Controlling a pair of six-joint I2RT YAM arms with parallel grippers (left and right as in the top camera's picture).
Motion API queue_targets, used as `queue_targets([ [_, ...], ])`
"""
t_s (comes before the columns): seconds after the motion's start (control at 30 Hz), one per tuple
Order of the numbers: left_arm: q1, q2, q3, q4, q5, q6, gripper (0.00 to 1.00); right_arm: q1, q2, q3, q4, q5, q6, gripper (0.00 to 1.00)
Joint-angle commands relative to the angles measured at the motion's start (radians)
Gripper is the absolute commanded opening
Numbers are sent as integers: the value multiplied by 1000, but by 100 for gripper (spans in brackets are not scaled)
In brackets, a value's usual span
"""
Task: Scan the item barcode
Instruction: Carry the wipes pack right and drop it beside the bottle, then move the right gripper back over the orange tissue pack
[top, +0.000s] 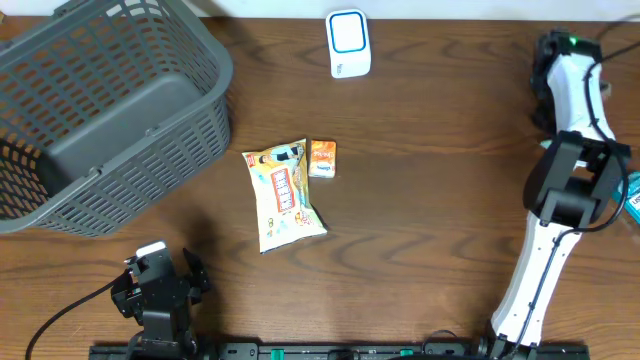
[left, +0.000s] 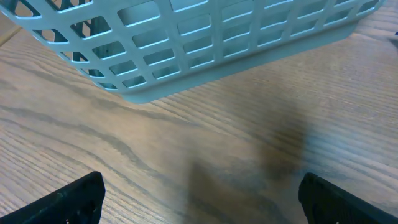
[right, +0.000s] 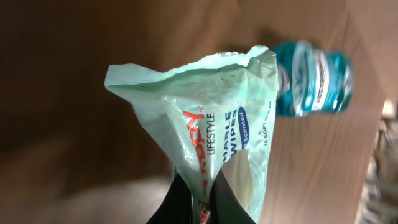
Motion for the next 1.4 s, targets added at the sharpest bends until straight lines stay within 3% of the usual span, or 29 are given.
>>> queue_targets([
  [0.0,-2,-6,-19,-43,-2,-10,100,14,-36,-61,3,-24,135,22],
  [0.03,-2,-6,-19,-43,-2,-9,100,16,-36,-80,8,-22,156,67],
  [0.07,-2,-6,-19,-43,-2,-9,100,15,-36,-93,7,-12,188,99],
  [0.4,-2,-6,-19,-43,-2,-9,100,39,-141,-88,-113,7,299,99],
  [0.67,-2,-6,-19,-43,-2,-9,100,201,-341,-88,-165,6,388,99],
  [0.77,-2,-6,-19,-43,-2,-9,100,282,-389,-88,-151,-83,397,99],
  [0.87,-2,-6,-19,-43,-2,-9,100,380,-403,-88,-113,-317,317,99],
  [1.0,-2,-6,-19,-43,-2,-10,100,517,-375,-94,-47,-576,28,99],
  [1.13,-2,-6,-19,-43,-2,-9,100,665,-325,-98,-21,-611,-120,99],
  [1.3,-2,-6,-19,-43,-2,-10,100,801,-282,-98,8,-601,-133,99],
  [1.37,-2,-6,-19,-43,-2,-10,100,846,-265,-98,45,-582,-133,90],
])
